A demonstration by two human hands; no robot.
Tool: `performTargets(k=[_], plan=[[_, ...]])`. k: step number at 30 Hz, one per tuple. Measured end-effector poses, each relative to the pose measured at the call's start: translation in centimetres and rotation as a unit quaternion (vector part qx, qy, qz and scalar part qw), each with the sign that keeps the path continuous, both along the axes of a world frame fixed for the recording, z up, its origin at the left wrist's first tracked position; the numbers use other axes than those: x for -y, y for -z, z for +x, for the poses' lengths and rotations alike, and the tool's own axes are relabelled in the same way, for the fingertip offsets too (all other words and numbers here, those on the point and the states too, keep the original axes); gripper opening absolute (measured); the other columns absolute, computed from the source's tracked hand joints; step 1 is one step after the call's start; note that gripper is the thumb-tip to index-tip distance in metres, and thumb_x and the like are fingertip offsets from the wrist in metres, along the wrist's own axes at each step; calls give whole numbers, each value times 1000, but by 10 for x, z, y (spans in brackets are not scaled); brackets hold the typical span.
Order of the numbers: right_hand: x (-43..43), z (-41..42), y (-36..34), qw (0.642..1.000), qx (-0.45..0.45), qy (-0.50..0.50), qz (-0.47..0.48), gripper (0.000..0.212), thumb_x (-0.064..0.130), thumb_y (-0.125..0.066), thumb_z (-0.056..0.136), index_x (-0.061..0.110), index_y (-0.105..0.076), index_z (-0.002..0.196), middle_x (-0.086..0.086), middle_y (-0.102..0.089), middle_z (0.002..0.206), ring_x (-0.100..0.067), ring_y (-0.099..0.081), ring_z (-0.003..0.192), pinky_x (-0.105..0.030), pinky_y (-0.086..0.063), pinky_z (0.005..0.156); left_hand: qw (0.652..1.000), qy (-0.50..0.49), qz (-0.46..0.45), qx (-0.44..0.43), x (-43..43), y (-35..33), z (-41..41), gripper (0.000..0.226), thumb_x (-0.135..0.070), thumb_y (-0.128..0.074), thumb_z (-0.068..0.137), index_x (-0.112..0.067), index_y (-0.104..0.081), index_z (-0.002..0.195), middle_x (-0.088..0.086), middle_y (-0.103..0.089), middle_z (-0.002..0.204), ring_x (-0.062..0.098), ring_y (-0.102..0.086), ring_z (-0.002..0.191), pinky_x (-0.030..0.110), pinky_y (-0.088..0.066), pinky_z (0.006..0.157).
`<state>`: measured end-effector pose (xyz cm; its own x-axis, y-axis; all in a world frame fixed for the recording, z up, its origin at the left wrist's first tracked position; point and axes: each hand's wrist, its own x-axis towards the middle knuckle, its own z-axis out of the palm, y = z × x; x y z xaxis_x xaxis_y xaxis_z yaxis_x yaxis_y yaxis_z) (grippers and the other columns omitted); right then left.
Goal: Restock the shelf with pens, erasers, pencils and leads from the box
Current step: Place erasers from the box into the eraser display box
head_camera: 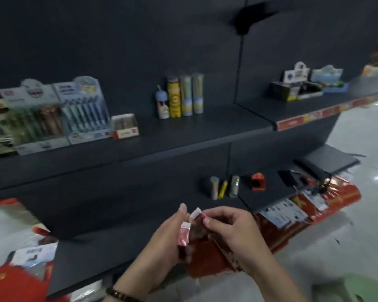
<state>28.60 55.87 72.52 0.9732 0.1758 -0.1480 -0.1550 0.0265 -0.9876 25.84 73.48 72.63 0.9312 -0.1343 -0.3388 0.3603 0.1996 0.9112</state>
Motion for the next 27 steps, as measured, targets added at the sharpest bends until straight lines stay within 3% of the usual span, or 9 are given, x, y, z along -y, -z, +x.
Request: performTargets(k=[2, 5, 10, 14, 18, 22, 27], plan=[[-36, 14, -15, 999, 40, -18, -19, 13, 5, -84, 87, 16, -86, 92, -6, -82, 86, -25, -76, 82, -32, -62, 76, 999, -4, 21, 26, -40, -14, 11, 41, -62, -57, 98, -24, -72, 91, 4, -58, 78, 18, -47, 60, 35, -39, 59], [-78, 42, -28, 995, 73, -47, -38, 19, 3, -89, 81, 19, -87, 91, 2, -80, 79, -6, -72, 72, -18, -55, 69, 996, -35, 53, 58, -87, -21, 32, 36, -57, -65, 95, -21, -67, 94, 8, -51, 84, 17, -47, 62, 32, -41, 59], [-127, 105, -37, 987, 126, -80, -54, 24, -5, -90, 77, 18, -87, 85, 4, -78, 102, -12, -79, 91, -23, -62, 83, 979, -85, 137, 125, -136, -24, 74, 18, -32, -59, 107, -22, -71, 99, 6, -50, 82, 17, -45, 62, 31, -41, 57], [-153, 158, -46, 965, 214, -116, -96, 27, 2, -92, 77, 28, -87, 83, 13, -74, 102, -7, -76, 95, -24, -61, 85, 967, -117, 164, 157, -158, -33, 107, 9, -24, -63, 106, -26, -71, 107, 2, -46, 74, 21, -42, 64, 30, -39, 59], [-173, 208, -58, 924, 327, -147, -135, 27, 7, -92, 79, 33, -86, 85, 18, -71, 100, -5, -73, 96, -16, -57, 81, 952, -155, 190, 185, -176, -45, 141, 11, -22, -63, 106, -28, -71, 109, 1, -47, 70, 24, -38, 67, 34, -33, 59], [-195, 256, -69, 891, 385, -193, -146, 24, 12, -91, 82, 32, -87, 94, 19, -71, 102, -6, -73, 100, -19, -58, 84, 931, -170, 240, 215, -200, -55, 174, 14, -22, -64, 105, -34, -70, 108, -9, -50, 62, 14, -41, 59, 30, -33, 56], [-223, 293, -69, 893, 379, -191, -149, 23, 9, -90, 83, 29, -87, 93, 19, -72, 100, -6, -71, 101, -15, -55, 84, 915, -170, 291, 221, -233, -53, 210, 26, -23, -62, 106, -49, -60, 108, -12, -52, 61, 8, -48, 58, 27, -42, 57]])
